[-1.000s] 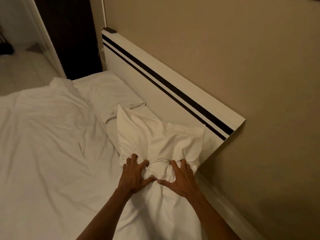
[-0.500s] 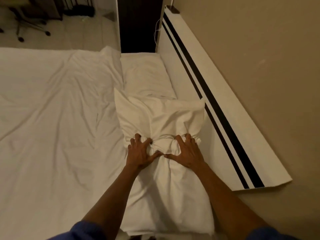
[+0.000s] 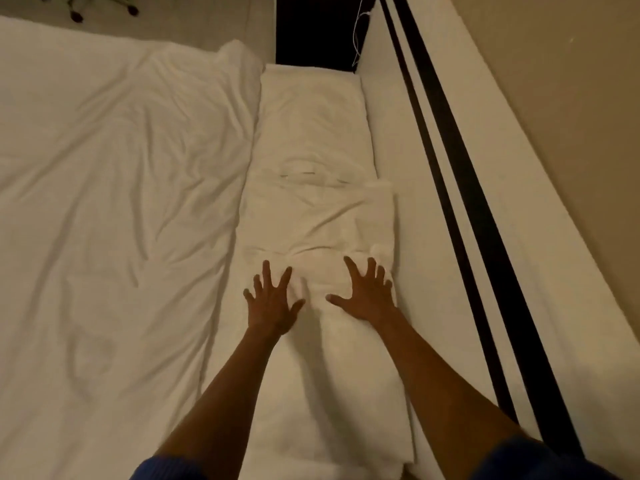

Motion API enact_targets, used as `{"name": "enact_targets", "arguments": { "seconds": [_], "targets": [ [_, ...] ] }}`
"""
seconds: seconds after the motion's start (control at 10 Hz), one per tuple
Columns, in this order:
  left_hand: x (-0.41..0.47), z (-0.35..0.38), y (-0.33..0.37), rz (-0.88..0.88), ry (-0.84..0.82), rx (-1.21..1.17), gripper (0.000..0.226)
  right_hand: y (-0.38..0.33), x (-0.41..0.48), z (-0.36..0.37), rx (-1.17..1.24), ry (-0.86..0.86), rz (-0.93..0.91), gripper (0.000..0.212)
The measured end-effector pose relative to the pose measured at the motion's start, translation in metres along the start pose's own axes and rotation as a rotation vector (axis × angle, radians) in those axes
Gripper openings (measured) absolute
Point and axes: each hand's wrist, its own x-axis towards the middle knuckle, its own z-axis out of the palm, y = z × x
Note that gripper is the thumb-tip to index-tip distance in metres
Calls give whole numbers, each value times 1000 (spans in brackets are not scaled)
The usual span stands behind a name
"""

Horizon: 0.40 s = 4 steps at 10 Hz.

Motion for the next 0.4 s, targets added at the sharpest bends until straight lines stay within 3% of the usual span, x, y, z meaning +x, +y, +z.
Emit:
{"name": "enact_targets", "arguments": {
  "seconds": [0.1,0.2,0.3,0.4],
  "targets": [
    [-3,48,-8,-61,-183,-22,81,17,6,60,11,-148,-6,103],
    [-17,71,-17,-126,-374,-51,85,25,-4,90,8,-168,-22,102],
    [-29,66,-13,-117,-423,-34,87,26,-8,82,22,-113,-45,96],
    [-42,40,2,-38,-331,18,82,25,-23,53,70,-52,-67,90]
  ]
}}
